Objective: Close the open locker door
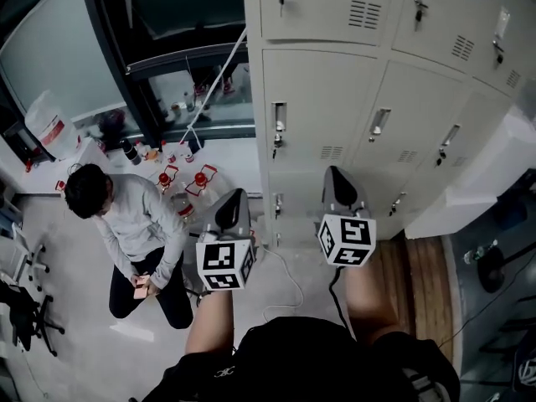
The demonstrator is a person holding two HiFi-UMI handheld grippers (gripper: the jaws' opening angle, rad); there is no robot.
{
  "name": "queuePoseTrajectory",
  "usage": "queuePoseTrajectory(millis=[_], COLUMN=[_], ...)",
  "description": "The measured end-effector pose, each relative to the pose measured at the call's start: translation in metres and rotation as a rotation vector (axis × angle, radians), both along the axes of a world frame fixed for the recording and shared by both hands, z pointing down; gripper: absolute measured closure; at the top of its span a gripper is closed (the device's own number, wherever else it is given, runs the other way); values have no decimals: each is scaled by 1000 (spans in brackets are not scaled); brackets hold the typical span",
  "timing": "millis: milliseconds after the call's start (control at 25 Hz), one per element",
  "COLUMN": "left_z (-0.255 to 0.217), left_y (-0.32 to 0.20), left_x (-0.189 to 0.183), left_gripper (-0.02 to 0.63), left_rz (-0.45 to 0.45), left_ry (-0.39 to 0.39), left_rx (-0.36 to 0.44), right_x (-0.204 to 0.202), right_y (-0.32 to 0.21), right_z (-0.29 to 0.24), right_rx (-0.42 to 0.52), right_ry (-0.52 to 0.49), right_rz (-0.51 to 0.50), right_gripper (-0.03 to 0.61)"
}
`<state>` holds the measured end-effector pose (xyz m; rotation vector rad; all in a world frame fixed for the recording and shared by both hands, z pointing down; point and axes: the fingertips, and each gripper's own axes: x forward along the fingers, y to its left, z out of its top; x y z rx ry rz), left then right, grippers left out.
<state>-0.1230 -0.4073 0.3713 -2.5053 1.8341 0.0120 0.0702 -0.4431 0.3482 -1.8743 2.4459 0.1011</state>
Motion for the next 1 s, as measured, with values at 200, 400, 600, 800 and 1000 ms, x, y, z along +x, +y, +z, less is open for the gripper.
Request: queuePoseTrajectory(millis=[200,400,600,800,1000], left_z=[1,-6,-8,-10,-11], left_y=[11,17,23,24,23], left_x=[26,34,34,33,33], left_gripper=[614,614,614,614,614], left_rz=[17,14,8,4,1], left_ry=[-8,-10,-13,-15,-14], left_rx=[6,21,27,31,34], right_x=[18,22,20,17,14], right_y=[12,19,22,23,21], right_z=[0,-6,-7,-5,0], right_rx=[5,21,25,21,14], right_ry=[-1,-1,1,4,6], right_rz=[2,-4,-14,-26,-35], right_gripper=[566,566,566,566,566])
